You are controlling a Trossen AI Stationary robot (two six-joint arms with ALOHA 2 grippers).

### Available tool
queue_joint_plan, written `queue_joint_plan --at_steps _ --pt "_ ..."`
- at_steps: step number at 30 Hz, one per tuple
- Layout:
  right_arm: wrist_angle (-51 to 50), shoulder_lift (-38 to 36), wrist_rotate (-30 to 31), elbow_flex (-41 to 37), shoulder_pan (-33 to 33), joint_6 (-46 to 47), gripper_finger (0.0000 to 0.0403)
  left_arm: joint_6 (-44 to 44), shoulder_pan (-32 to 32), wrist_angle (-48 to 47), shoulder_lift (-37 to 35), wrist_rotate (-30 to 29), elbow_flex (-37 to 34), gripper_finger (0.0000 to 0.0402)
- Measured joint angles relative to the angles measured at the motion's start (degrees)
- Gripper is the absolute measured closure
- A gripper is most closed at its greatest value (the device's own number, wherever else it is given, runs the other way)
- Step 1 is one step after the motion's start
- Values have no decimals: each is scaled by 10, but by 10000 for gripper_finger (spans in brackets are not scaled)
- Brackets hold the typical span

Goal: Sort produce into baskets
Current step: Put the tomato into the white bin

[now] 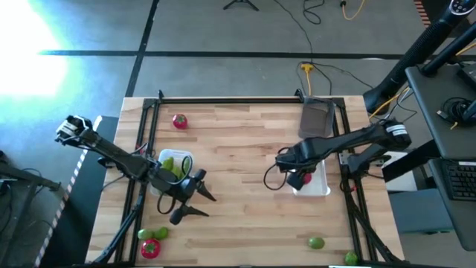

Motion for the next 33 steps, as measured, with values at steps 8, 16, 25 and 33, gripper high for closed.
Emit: queue_joint_plan --at_steps 8,16,25,33 --pt "17 -43 114 66 47 41 46 -18 -1 30 41 1 0 161" --pt "138 -35 222 81 143 65 46 -40 2 52 99 -2 0 161" --pt "345 64 321 98 266 -11 46 -127 69 -289 61 -208 90 161" --pt "356 175 413 153 334 -18 46 -198 212 -716 70 -286 235 161"
